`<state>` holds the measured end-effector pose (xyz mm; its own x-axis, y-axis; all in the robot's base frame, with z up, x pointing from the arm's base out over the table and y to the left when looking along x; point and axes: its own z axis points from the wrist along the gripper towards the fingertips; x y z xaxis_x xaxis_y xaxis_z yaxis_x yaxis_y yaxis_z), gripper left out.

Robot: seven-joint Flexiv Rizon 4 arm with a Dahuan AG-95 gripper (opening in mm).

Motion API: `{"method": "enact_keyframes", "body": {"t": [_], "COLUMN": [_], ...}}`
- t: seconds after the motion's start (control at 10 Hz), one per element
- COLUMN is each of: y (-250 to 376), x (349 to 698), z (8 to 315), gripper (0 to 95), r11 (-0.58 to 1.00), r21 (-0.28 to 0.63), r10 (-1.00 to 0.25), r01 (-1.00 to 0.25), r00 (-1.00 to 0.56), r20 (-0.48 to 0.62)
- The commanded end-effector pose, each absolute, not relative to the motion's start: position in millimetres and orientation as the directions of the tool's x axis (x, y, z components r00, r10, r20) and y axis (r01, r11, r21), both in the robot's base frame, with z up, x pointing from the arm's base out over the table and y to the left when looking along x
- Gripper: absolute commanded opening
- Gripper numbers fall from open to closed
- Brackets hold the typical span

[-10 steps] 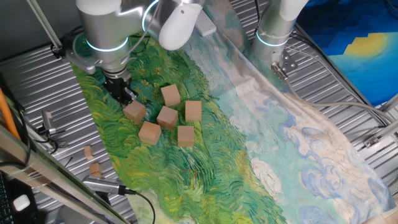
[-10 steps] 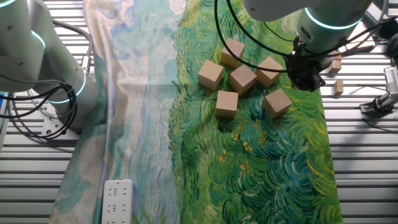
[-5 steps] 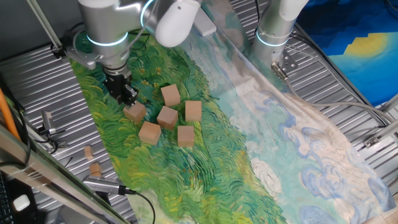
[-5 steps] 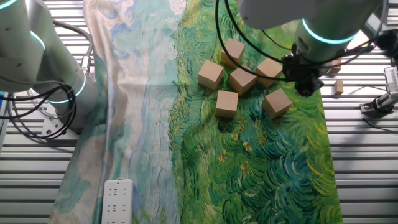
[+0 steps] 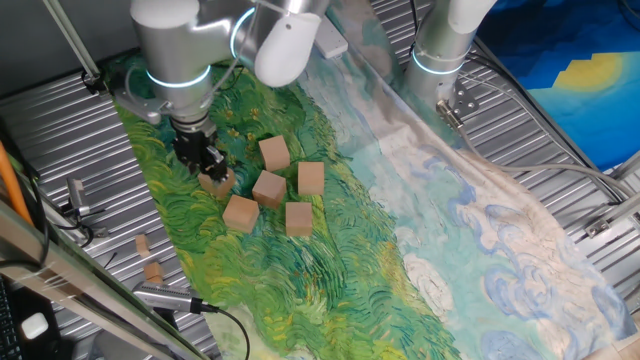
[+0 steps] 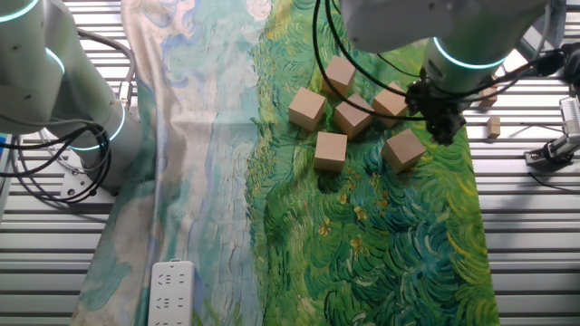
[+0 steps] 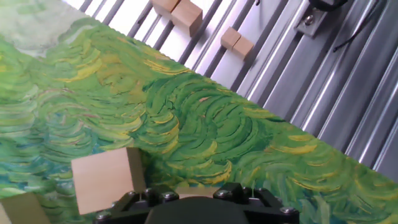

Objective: Stack the blocks into a pyramid shape

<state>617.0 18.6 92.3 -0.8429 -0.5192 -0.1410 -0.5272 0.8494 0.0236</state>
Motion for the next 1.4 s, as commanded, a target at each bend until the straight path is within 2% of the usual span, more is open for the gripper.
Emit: {"method": "enact_keyframes", "body": {"t": [0.1,0.4,0.5,1.0,1.1,1.4], "y": [18.2,1.4,-6.3,-21.1,-19.5,0.2], "x": [618.5,624.7,627.5,630.2,628.2,616.8], "z": [85.9,84.6,83.6,80.7,82.5,88.2], "gripper": [57.0,57.0,38.0,38.0,57.0,57.0], "r11": [0.836,0.804,0.793,0.784,0.787,0.814], "r21": [0.019,0.007,0.004,0.008,0.012,0.014], "r10": [-0.539,-0.586,-0.600,-0.611,-0.607,-0.571], "r01": [-0.548,-0.594,-0.609,-0.621,-0.617,-0.580], "r00": [-0.828,-0.795,-0.783,-0.773,-0.777,-0.805], "r20": [-0.156,-0.160,-0.162,-0.168,-0.167,-0.162]}}
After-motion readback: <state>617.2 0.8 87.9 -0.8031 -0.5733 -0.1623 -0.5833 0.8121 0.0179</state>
